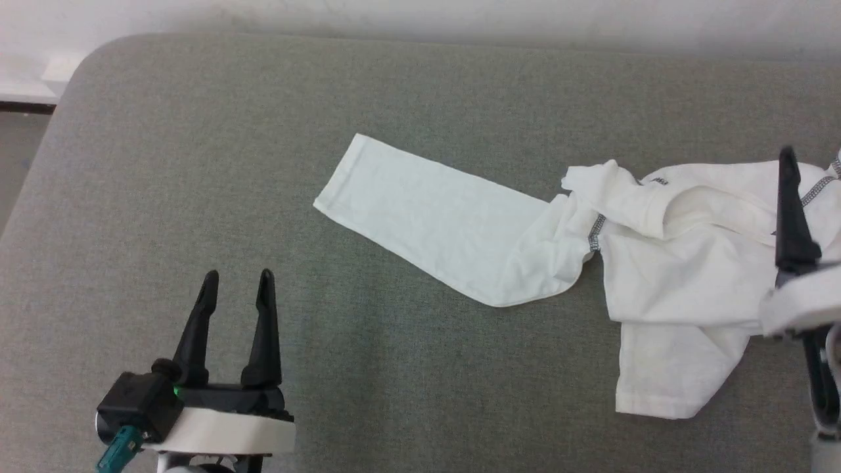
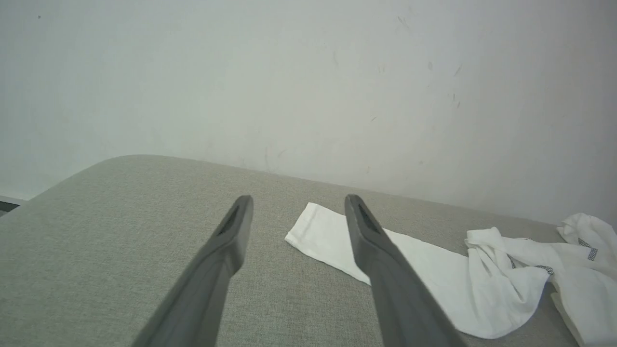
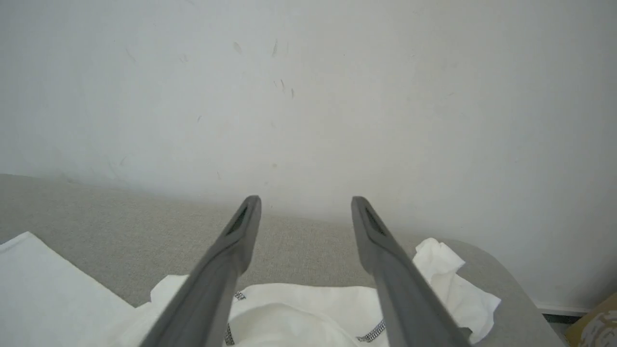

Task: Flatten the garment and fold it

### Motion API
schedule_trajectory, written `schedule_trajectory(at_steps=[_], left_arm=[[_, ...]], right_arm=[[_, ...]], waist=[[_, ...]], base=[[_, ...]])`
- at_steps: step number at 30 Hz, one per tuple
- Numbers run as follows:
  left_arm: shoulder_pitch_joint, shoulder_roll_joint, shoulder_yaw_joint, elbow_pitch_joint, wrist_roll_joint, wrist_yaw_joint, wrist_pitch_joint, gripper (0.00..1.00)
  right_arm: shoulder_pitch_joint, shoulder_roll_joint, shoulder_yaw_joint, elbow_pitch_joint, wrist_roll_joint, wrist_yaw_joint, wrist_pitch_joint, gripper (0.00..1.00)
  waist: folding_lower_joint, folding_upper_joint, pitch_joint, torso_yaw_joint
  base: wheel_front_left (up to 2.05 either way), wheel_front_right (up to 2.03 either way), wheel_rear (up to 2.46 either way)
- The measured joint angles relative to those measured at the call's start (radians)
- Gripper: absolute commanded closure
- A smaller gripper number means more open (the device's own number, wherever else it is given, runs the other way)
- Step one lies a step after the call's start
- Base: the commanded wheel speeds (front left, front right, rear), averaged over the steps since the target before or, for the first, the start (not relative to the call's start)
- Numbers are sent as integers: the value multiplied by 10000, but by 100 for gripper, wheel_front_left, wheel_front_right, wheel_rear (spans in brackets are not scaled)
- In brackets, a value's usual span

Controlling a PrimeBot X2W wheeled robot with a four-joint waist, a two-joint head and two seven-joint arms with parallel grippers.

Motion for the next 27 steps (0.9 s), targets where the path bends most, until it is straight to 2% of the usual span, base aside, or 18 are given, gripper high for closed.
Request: schedule_trajectory(at_steps=[3, 5, 8, 15, 18, 27], left_arm=[[210, 2, 54, -77, 2, 35, 0, 0], [345, 0, 69, -113, 6, 42, 0, 0], [493, 2, 134, -184, 10, 109, 0, 0], [417, 8, -27, -146, 238, 92, 0, 0], [-185, 205, -612, 186, 541, -2, 163, 0], [-2959, 1039, -3003, 1825, 732, -173, 4353, 0]], right_arm=[[1476, 470, -257, -617, -382, 0, -880, 0], [2296, 566, -384, -842, -481, 0, -1469, 0], [3121, 564, -397, -644, 362, 0, -2174, 0], [3413, 571, -96, 163, 1034, 0, -3106, 0], [3348, 573, -77, 226, 1076, 0, -3173, 0], [3147, 569, -211, 268, 1216, 0, -3252, 0]], waist=[[-1, 0, -262, -42], [-1, 0, -358, -115], [1, 0, -412, -299], [2, 0, -455, -861], [3, 0, -477, -1058], [4, 0, -239, -1272]], base=[[0, 0, 0], [0, 0, 0], [0, 0, 0], [0, 0, 0], [0, 0, 0], [0, 0, 0]])
